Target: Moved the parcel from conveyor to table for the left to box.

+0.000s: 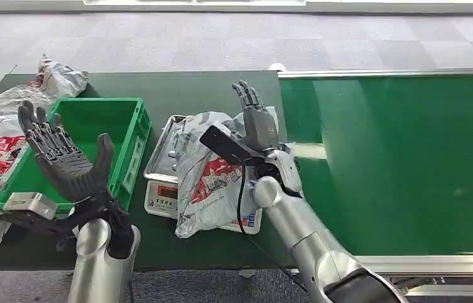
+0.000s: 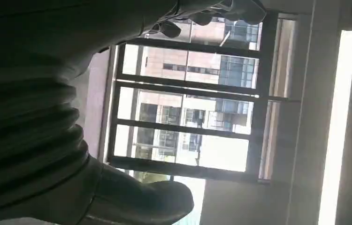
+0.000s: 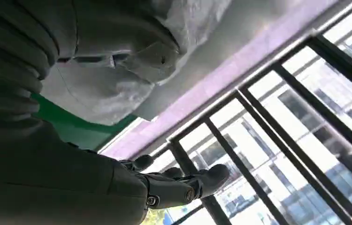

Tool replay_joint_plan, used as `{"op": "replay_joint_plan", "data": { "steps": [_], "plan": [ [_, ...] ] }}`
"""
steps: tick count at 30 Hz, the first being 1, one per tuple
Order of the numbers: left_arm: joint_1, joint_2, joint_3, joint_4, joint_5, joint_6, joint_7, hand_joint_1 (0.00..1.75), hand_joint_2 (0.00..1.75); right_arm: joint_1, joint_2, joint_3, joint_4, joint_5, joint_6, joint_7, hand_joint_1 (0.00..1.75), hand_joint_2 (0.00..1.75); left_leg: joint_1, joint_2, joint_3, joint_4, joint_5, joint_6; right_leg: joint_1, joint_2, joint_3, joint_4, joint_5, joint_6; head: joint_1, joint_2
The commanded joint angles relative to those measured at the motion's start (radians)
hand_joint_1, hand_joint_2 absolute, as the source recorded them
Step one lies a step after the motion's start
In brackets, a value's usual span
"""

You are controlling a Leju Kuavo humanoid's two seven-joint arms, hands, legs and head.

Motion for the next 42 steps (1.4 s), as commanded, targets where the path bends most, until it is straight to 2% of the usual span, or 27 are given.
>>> {"op": "replay_joint_plan", "data": {
  "steps": [1, 9, 11, 12, 13, 14, 15, 16, 17, 19, 21, 23, 26, 39, 42],
  "plan": [
    [0.007, -0.031, 0.061, -0.009, -0.018, 0.004, 0.013, 0.00, 1.75, -0.072, -0.048, 0.016, 0.179, 0.045, 0.065, 0.025, 0.00, 1.75, 0.000, 0.000, 0.004, -0.002, 0.000, 0.001, 0.000, -0.002, 0.005, -0.003, -0.001, 0.000, 0.000, 0.000],
    [0.005, -0.029, 0.059, -0.009, -0.034, 0.006, 0.010, 0.00, 1.75, -0.060, -0.057, 0.024, 0.168, 0.070, 0.110, 0.039, 0.00, 1.75, 0.000, 0.000, 0.002, -0.001, 0.000, 0.001, 0.000, -0.001, 0.003, -0.001, -0.001, 0.000, 0.000, 0.000],
    [0.016, -0.029, 0.061, -0.028, -0.049, 0.012, 0.012, 0.00, 1.75, -0.012, -0.067, -0.002, 0.079, 0.051, 0.107, -0.005, 0.00, 1.75, 0.000, -0.001, 0.002, -0.001, 0.000, 0.001, 0.001, -0.002, 0.003, -0.002, 0.000, 0.000, 0.000, 0.000],
    [0.023, -0.029, 0.061, -0.037, -0.055, 0.013, 0.015, 0.00, 1.75, 0.028, -0.066, -0.035, -0.009, 0.015, 0.095, -0.051, 0.00, 1.75, 0.000, -0.001, 0.002, -0.001, 0.000, 0.000, 0.000, -0.002, 0.002, -0.001, -0.001, 0.000, 0.000, 0.000],
    [0.031, -0.029, 0.062, -0.044, -0.057, 0.014, 0.016, 0.00, 1.75, 0.086, -0.060, -0.079, -0.155, -0.033, 0.032, -0.117, 0.00, 1.75, 0.000, -0.001, 0.003, -0.002, 0.000, 0.001, 0.000, -0.002, 0.003, -0.002, -0.001, 0.000, 0.000, 0.000],
    [0.036, -0.021, 0.054, -0.049, -0.058, 0.017, 0.017, 0.00, 1.75, 0.140, -0.050, -0.112, -0.295, -0.093, 0.030, -0.137, 0.00, 0.00, 0.000, -0.001, 0.002, -0.001, 0.000, 0.001, 0.000, -0.002, 0.002, -0.002, -0.001, 0.000, 0.000, 0.000],
    [0.030, -0.013, 0.042, -0.036, -0.057, 0.020, 0.019, 0.00, 1.75, 0.203, -0.020, -0.172, -0.466, -0.270, 0.042, -0.232, 0.00, 0.00, 0.000, -0.002, 0.005, -0.004, 0.000, 0.001, 0.001, -0.004, 0.007, -0.004, -0.001, 0.000, 0.000, 0.000],
    [0.019, -0.009, 0.029, -0.014, -0.053, 0.021, 0.020, 0.00, 1.75, 0.273, -0.020, -0.183, -0.667, -0.413, 0.076, -0.277, 0.00, 0.00, 0.000, -0.002, 0.003, -0.002, 0.000, 0.001, 0.001, -0.004, 0.004, -0.003, -0.001, 0.000, 0.000, 0.000],
    [0.012, -0.008, 0.022, 0.001, -0.050, 0.022, 0.020, 0.00, 1.75, 0.316, -0.030, -0.181, -0.790, -0.489, 0.117, -0.285, 0.00, 0.00, 0.000, -0.003, 0.000, -0.001, 0.000, 0.000, 0.000, -0.004, 0.001, -0.001, -0.001, 0.000, 0.000, 0.000],
    [0.005, -0.005, 0.009, 0.018, -0.043, 0.023, 0.015, 0.00, 1.75, 0.372, -0.039, -0.173, -0.948, -0.595, 0.194, -0.301, 0.00, 0.00, 0.000, -0.007, -0.001, 0.000, 0.000, 0.001, 0.000, -0.007, 0.001, 0.000, -0.003, 0.000, 0.000, 0.000],
    [0.014, -0.002, 0.004, 0.012, -0.042, 0.027, 0.017, 0.00, 1.75, 0.397, -0.036, -0.164, -1.002, -0.588, 0.186, -0.310, 0.00, 0.00, -0.001, -0.009, -0.001, 0.000, 0.000, 0.001, 0.000, -0.009, 0.001, 0.000, -0.003, 0.000, 0.000, 0.000],
    [0.026, 0.000, 0.000, 0.003, -0.044, 0.029, 0.018, 0.00, 1.75, 0.404, -0.034, -0.155, -0.993, -0.565, 0.157, -0.318, 0.00, 0.00, 0.000, -0.010, 0.002, -0.001, -0.002, 0.001, 0.000, -0.011, 0.005, -0.002, -0.004, 0.001, 0.000, 0.000],
    [0.040, 0.001, -0.004, -0.006, -0.046, 0.034, 0.019, 0.00, 1.75, 0.402, -0.034, -0.152, -0.949, -0.562, 0.133, -0.336, 0.00, 0.00, 0.000, -0.005, 0.001, -0.001, -0.002, 0.001, 0.000, -0.006, 0.002, -0.002, -0.003, 0.001, 0.000, 0.000],
    [0.063, 0.013, -0.024, -0.013, -0.041, 0.039, 0.020, 0.00, 1.75, 0.399, -0.044, -0.139, -0.931, -0.573, 0.120, -0.343, 0.00, 0.00, -0.001, -0.003, 0.001, -0.001, -0.002, 0.002, 0.000, -0.004, 0.002, -0.002, -0.002, 0.001, 0.000, 0.000],
    [0.069, 0.028, -0.043, -0.006, -0.078, 0.050, 0.025, 0.00, 1.75, 0.419, -0.029, -0.145, -0.968, -0.561, 0.056, -0.382, 0.00, 0.00, 0.000, -0.003, 0.003, -0.002, -0.003, 0.002, 0.000, -0.004, 0.004, -0.003, -0.003, 0.001, 0.000, 0.000]
  ]
}}
